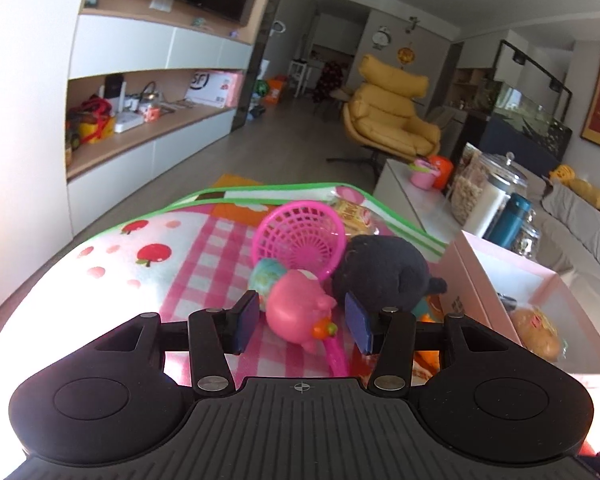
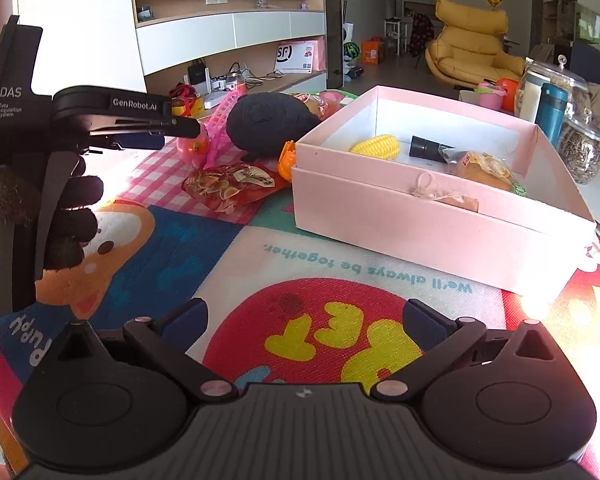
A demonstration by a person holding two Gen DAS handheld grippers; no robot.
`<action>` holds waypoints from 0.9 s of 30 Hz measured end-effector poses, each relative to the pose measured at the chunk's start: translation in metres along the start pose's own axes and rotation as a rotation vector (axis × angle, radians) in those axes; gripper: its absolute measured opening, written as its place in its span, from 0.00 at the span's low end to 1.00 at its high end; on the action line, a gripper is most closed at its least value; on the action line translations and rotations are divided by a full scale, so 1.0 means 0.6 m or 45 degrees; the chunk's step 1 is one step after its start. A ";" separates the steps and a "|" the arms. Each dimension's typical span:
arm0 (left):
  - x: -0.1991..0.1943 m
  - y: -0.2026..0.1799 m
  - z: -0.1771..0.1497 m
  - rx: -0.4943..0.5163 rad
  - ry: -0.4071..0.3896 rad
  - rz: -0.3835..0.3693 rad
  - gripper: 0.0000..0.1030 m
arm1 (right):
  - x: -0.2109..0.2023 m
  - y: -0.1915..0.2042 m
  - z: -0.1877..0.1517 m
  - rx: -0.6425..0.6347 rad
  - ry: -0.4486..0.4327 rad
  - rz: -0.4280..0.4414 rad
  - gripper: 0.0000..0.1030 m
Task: Organize objects
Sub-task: 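Grasp the pink pig toy with the left tool and lift it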
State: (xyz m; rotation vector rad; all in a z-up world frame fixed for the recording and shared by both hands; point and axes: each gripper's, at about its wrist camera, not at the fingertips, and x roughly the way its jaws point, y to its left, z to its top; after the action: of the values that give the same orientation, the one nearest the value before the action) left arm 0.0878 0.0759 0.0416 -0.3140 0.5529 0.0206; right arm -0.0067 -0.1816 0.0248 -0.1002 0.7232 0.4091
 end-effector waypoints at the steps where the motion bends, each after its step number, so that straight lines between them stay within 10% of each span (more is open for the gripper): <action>1: 0.011 0.006 0.011 -0.046 0.014 0.013 0.55 | 0.002 0.001 0.000 -0.002 0.008 -0.002 1.00; 4: 0.044 0.009 0.031 -0.098 0.049 0.027 0.71 | 0.005 0.001 0.001 0.001 0.019 -0.011 1.00; 12: 0.097 0.003 0.034 -0.072 0.072 0.111 0.55 | 0.014 0.007 0.000 -0.028 0.052 -0.030 1.00; 27: -0.051 0.031 -0.063 0.226 0.050 -0.025 0.48 | 0.028 0.019 0.015 -0.016 0.100 -0.060 1.00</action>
State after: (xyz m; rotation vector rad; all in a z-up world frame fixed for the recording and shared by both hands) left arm 0.0406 0.0842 0.0216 -0.1472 0.5859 -0.0537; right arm 0.0056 -0.1636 0.0210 -0.1453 0.7945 0.3663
